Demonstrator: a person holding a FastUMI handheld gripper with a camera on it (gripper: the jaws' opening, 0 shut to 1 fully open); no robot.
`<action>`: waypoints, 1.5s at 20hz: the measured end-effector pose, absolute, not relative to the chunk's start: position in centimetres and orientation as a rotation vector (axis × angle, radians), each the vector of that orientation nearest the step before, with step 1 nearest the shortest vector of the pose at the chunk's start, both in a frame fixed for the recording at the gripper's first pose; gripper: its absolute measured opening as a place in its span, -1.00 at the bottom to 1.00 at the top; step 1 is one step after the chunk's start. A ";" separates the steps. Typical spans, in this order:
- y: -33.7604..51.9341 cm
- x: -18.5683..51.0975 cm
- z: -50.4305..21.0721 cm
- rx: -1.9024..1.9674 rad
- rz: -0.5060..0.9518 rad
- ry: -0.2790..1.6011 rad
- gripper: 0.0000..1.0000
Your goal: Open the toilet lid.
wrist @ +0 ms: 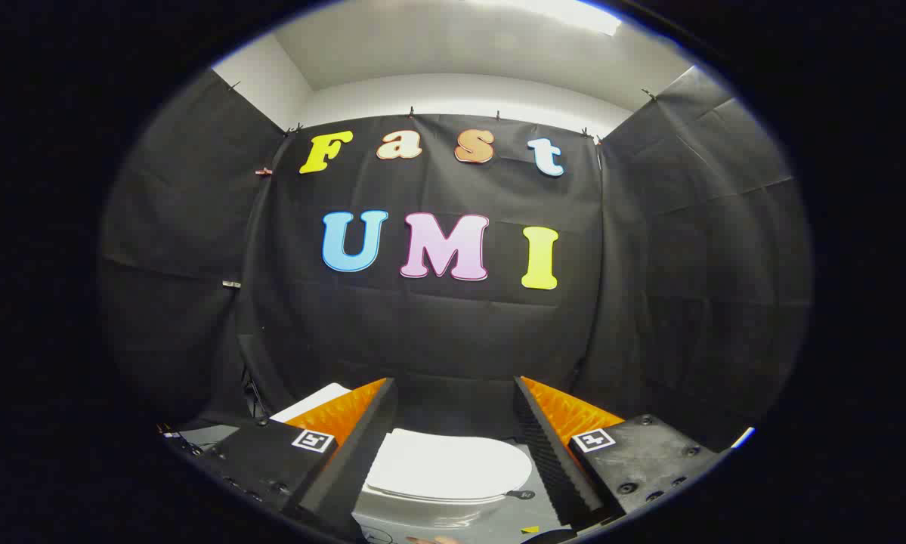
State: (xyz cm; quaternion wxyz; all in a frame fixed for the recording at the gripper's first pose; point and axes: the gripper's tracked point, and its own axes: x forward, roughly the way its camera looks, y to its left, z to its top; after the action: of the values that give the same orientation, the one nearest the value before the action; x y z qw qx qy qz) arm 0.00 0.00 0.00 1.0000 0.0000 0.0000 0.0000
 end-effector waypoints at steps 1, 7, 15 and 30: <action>0.1 0.0 -0.1 0.000 0.002 0.001 0.96; 0.3 0.0 0.0 -0.006 0.005 0.001 0.96; 0.4 0.0 -0.1 -0.009 0.006 0.003 0.96; -0.5 0.4 -0.9 0.023 -0.002 0.022 0.96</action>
State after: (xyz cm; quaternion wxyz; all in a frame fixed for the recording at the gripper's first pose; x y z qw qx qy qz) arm 0.39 -0.51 -0.90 0.9999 0.0116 0.0110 -0.0012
